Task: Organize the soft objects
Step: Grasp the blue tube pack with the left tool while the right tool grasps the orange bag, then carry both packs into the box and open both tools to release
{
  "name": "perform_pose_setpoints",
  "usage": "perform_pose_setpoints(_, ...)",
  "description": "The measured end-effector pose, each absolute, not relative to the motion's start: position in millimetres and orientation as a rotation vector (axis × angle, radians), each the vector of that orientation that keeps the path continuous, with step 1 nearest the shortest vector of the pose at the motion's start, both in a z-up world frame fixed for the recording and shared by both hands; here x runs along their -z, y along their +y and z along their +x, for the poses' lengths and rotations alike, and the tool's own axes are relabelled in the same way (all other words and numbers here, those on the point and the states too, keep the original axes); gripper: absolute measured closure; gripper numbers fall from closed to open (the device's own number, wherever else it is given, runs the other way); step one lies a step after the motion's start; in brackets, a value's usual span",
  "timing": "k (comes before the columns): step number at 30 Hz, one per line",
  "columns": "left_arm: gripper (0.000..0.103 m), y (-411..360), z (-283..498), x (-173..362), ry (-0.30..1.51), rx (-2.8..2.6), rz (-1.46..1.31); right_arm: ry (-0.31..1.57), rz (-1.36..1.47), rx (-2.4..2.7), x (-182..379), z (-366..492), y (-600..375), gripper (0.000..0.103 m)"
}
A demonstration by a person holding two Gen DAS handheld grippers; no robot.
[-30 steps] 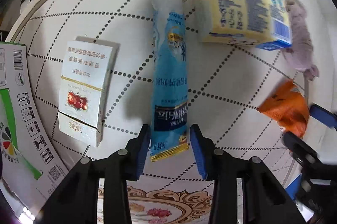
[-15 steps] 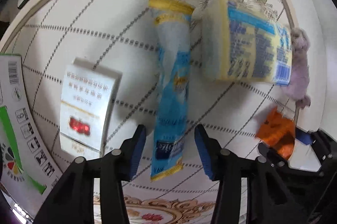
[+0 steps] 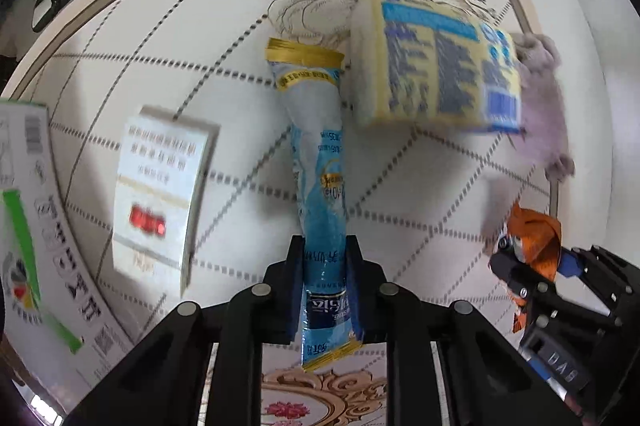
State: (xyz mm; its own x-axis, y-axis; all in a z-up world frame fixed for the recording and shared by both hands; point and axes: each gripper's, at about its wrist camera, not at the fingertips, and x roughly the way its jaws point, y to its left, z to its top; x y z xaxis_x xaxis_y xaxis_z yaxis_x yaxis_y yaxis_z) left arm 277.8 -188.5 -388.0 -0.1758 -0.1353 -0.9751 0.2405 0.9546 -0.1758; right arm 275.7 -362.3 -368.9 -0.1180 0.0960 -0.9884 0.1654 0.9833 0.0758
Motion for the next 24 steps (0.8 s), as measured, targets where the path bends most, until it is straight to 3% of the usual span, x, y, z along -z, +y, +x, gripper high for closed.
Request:
perform_pose_setpoints(14, 0.089, -141.3, 229.2, 287.0, 1.524, 0.387, -0.057, 1.527, 0.189, 0.001, 270.0, 224.3, -307.9, 0.06)
perform_pose_setpoints(24, 0.089, -37.1, 217.1, 179.6, 1.335, 0.382, -0.144, 1.369, 0.169, -0.089, 177.5, 219.4, -199.7, 0.06)
